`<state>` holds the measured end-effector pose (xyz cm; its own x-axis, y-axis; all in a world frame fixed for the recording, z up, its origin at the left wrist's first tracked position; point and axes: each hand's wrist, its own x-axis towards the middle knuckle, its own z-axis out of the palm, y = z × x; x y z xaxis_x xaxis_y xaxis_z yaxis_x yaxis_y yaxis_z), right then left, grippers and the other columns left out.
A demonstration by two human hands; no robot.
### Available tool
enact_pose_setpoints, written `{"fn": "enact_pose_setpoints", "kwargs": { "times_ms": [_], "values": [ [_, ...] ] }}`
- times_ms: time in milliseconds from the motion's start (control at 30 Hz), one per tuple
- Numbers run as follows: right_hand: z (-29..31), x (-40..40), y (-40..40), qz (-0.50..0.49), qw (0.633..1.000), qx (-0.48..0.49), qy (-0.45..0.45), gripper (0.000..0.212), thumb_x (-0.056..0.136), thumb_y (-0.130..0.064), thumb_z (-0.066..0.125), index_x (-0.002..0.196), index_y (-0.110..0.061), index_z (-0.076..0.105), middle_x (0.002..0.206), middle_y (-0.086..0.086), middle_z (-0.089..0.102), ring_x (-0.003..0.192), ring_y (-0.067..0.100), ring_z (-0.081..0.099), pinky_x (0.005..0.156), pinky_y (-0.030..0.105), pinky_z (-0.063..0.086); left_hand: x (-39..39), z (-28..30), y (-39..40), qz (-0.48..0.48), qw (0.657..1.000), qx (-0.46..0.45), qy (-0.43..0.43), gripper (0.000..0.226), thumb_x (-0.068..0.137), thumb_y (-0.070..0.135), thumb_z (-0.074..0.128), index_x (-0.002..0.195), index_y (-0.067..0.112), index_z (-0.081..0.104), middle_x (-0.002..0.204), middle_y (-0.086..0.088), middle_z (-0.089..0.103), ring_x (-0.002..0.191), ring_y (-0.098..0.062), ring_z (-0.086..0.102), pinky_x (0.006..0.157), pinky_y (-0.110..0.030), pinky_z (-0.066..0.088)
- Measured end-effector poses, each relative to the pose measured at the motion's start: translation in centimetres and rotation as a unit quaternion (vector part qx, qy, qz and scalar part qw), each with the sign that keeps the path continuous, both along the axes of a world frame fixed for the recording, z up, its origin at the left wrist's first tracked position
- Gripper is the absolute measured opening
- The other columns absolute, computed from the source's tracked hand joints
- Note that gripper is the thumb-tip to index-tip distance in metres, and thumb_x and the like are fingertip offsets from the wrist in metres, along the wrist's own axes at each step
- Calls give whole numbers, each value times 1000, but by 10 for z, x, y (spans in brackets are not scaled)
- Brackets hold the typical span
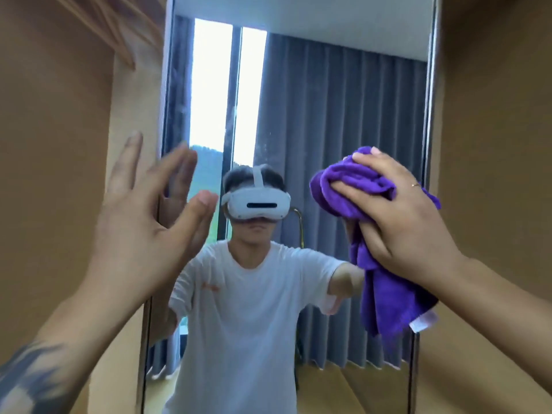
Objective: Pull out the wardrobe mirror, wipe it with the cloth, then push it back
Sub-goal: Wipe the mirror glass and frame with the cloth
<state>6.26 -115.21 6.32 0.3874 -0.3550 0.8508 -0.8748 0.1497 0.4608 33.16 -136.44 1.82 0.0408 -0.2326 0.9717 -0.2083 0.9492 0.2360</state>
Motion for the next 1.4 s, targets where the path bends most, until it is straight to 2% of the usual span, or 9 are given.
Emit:
{"fn": "enact_pose_setpoints", "kwargs": {
  "times_ms": [200, 333, 433, 567, 700, 900, 1200, 1300, 1400],
  "values": [
    [-18, 14, -3, 4, 995, -63, -72, 56, 92, -13, 49, 146, -17, 61, 155, 17, 46, 148, 38, 39, 122, 42, 32, -8, -38, -9, -177, 981, 39, 71, 53, 104, 45, 50, 156, 36, 50, 132, 58, 45, 124, 30, 45, 95, 6, 33],
    [-30, 30, -12, 9, 980, -128, -154, 58, 90, -13, 50, 147, -20, 60, 156, 12, 44, 146, 34, 42, 122, 43, 35, -18, -51, -6, -227, 966, 53, 111, 48, 113, 14, 48, 160, 23, 46, 136, 46, 50, 114, 34, 48, 87, 8, 34],
    [-36, 56, -31, 6, 955, -192, -228, 58, 89, -16, 51, 147, -20, 60, 155, 10, 44, 144, 34, 42, 121, 44, 36, -22, -55, -7, -252, 954, 83, 141, 43, 114, 11, 45, 155, 22, 50, 97, 61, 55, 85, 36, 51, 76, 10, 34],
    [-33, 96, -59, -39, 941, -218, -256, 56, 92, -32, 55, 147, -22, 59, 157, 10, 43, 147, 33, 38, 121, 51, 36, -24, -59, -11, -287, 938, 92, 172, 38, 113, 11, 48, 147, 25, 55, 85, 54, 61, 74, 31, 54, 70, 8, 38],
    [-22, 145, -87, -24, 973, -166, -158, 41, 97, -33, 52, 133, -20, 67, 147, 9, 53, 140, 34, 43, 121, 47, 33, -22, -59, -15, -344, 909, 111, 206, 37, 111, 11, 53, 147, 16, 61, 127, 27, 68, 108, 28, 57, 89, 4, 40],
    [-10, 130, -73, -76, 996, -29, 25, 40, 103, -26, 54, 141, -15, 65, 151, 14, 52, 140, 40, 44, 121, 50, 31, -24, -60, -12, -357, 902, 124, 210, 35, 111, 12, 54, 145, 18, 63, 120, 34, 64, 112, 25, 58, 90, 3, 41],
    [-34, 62, -15, -41, 939, -208, -270, 46, 104, -21, 49, 149, -16, 56, 160, 15, 41, 148, 34, 37, 126, 48, 27, -20, -61, -10, -346, 909, 120, 199, 36, 111, 16, 54, 146, 20, 63, 126, 34, 62, 120, 23, 56, 99, -1, 42],
    [-44, 97, -48, -21, 970, -148, -193, 44, 97, -15, 56, 141, -8, 63, 155, 20, 45, 144, 37, 40, 127, 36, 23, -18, -61, -9, -355, 904, 136, 197, 37, 110, 20, 55, 145, 25, 64, 129, 35, 64, 125, 15, 58, 107, -10, 46],
    [-54, 129, -74, -30, 996, -43, -74, 46, 98, -18, 56, 143, -11, 62, 158, 15, 46, 149, 41, 34, 128, 49, 23, -17, -62, -7, -372, 892, 158, 201, 37, 108, 23, 57, 144, 26, 65, 143, 12, 67, 138, -8, 57, 121, -40, 44]
  ]
}}
